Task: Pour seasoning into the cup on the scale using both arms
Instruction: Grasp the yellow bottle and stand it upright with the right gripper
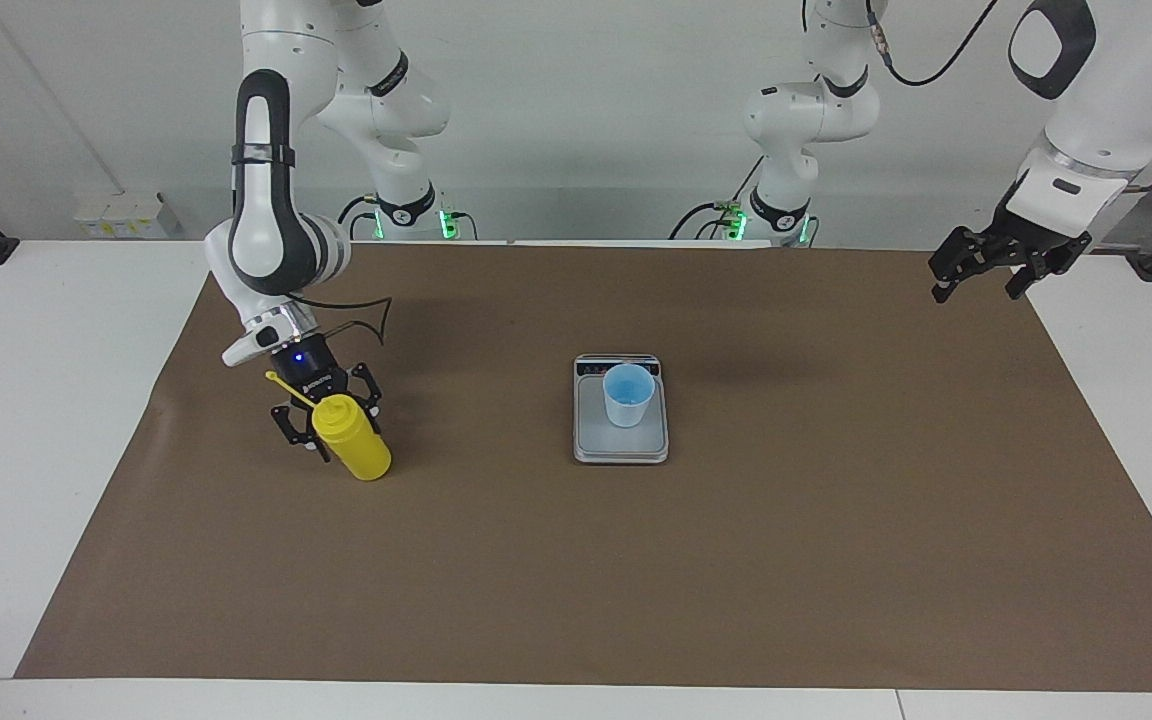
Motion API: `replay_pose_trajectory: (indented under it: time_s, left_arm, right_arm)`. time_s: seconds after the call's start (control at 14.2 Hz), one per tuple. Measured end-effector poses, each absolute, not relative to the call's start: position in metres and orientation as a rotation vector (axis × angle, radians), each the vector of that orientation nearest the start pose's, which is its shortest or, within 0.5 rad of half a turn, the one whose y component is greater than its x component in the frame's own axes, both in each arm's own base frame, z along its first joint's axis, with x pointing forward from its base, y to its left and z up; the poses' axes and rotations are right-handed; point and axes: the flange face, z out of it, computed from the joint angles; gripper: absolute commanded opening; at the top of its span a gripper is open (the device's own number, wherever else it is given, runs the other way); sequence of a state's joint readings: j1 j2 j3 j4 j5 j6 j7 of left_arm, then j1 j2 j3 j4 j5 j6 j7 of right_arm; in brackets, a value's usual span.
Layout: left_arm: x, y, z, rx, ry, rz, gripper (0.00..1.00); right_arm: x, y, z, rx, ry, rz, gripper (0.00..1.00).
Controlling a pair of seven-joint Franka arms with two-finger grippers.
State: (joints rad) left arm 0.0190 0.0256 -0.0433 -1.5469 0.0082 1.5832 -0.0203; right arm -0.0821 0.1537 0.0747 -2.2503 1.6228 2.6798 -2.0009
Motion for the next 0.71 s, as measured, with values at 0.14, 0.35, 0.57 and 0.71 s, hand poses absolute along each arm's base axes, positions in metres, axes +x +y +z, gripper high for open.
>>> replay_pose_trajectory:
  time_s: [0.14,0.35,0.57,0.71]
  left_arm:
    - [0.563,-0.012,0.623,-3.135,0.006,-0.017,1.0]
    - [0.563,-0.012,0.623,-3.135,0.006,-0.015,1.0]
    - [0.563,-0.012,0.623,-3.135,0.006,-0.015,1.0]
    - [0.563,-0.012,0.623,-3.135,0.006,-0.015,1.0]
  right_arm:
    - [0.539,-0.035,0.303,-2.513,-0.706,-1.147,0.02]
    - [0.54,-0.033,0.304,-2.509,-0.71,-1.148,0.02]
    - [0.544,-0.028,0.31,-2.506,-0.722,-1.165,0.01]
    - [0.548,-0.019,0.316,-2.503,-0.731,-1.174,0.01]
